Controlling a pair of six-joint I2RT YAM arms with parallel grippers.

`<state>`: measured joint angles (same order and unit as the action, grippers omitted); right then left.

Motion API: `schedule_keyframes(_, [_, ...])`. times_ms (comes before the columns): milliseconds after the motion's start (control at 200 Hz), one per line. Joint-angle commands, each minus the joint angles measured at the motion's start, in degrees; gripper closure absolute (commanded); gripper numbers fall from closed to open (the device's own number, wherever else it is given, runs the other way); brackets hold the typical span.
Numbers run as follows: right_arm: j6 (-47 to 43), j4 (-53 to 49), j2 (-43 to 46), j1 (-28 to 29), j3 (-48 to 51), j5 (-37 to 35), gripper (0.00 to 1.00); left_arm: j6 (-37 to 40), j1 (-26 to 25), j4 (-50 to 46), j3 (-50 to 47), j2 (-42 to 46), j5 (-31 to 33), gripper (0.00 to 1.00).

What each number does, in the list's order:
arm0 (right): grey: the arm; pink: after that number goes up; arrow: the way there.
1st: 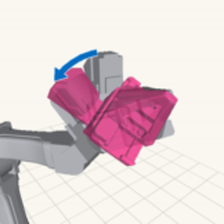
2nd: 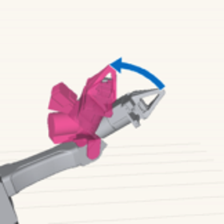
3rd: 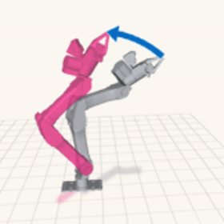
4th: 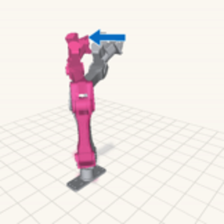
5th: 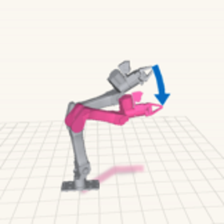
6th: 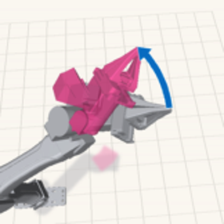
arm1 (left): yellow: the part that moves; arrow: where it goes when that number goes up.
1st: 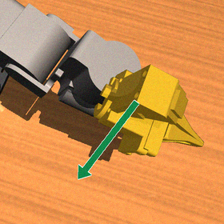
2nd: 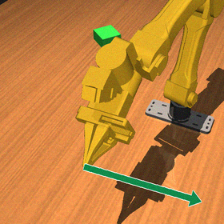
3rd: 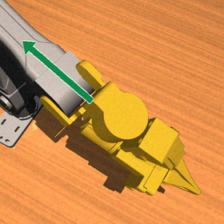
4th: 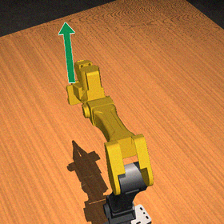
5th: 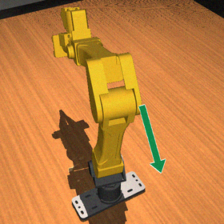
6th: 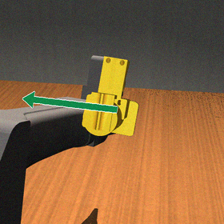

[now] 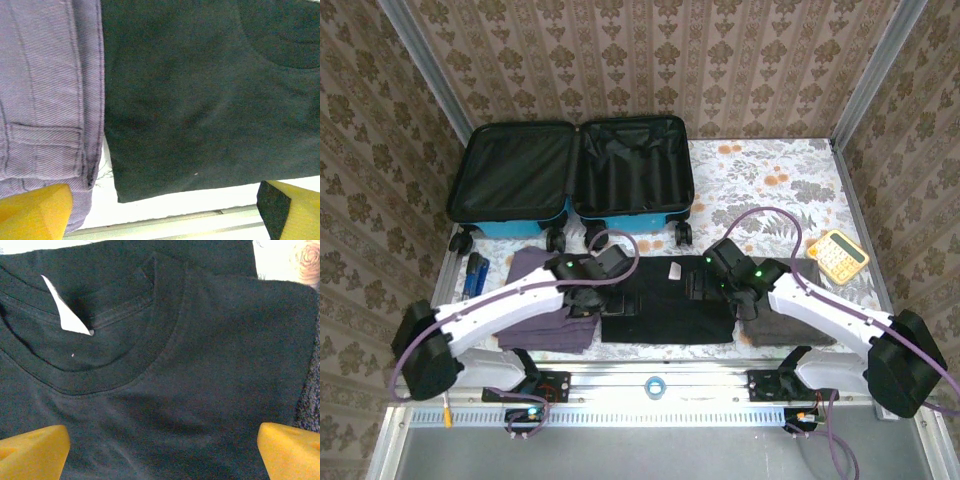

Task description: Pack the luggage

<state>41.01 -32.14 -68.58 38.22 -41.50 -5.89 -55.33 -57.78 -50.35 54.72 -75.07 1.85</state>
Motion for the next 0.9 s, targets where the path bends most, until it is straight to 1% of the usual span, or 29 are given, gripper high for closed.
schedule_keyframes(0, [2.51,-2.19,-1.17,0.52,0.63,-2.29,0.02,-0.34,-0.47,-1.76,2.82,-3.39,-1.67,0.03])
schedule_keyframes(110, [2.41,-1.57,-2.54,0.54,0.56,-1.74,0.02,1.05,-0.09,0.99,3.03,-5.28,-2.27,0.03])
schedule_keyframes(230, [2.14,-0.93,-4.12,0.49,0.38,-1.54,0.02,2.55,1.48,4.63,3.16,-7.31,-3.5,0.02])
schedule_keyframes(310, [2.14,-0.55,-5.22,0.54,0.32,-1.57,0.01,5.53,3.92,5.05,4.53,-9.63,-3.57,0.02])
schedule_keyframes(380, [2.46,-0.47,-6.23,0.46,0.03,-1.58,0.01,7.27,6.55,6.96,5.02,-11.48,-5.56,0.01])
schedule_keyframes(440, [2.75,-0.42,-6.78,0.54,0.0,-1.57,0.01,8.06,7.52,9.16,5.12,-12.58,-7.31,0.01])
schedule_keyframes(485, [2.86,-0.16,-7.05,0.54,-0.01,-1.29,0.01,8.88,7.63,9.97,5.6,-13.55,-8.16,0.01])
schedule_keyframes(590, [2.97,0.08,-8.05,0.54,-0.5,-1.18,0.01,10.08,7.65,8.64,7.25,-16.28,-8.49,0.02])
schedule_keyframes(720, [2.95,0.91,-10.17,0.54,-1.16,-0.65,0.01,9.92,7.68,10.46,6.9,-18.25,-10.43,0.01])
schedule_keyframes(805, [3.11,1.07,-10.79,0.46,-1.34,0.21,0.01,9.72,7.65,10.64,6.71,-19.47,-10.5,0.02])
schedule_keyframes(825, [3.15,2.22,-12.55,0.46,-1.43,0.41,0.01,9.72,7.68,10.47,6.69,-19.85,-10.34,0.02])
schedule_keyframes(895, [3.15,3.31,-13.72,0.41,-1.85,0.96,0.01,9.63,7.78,10.63,6.39,-20.67,-10.21,0.02])
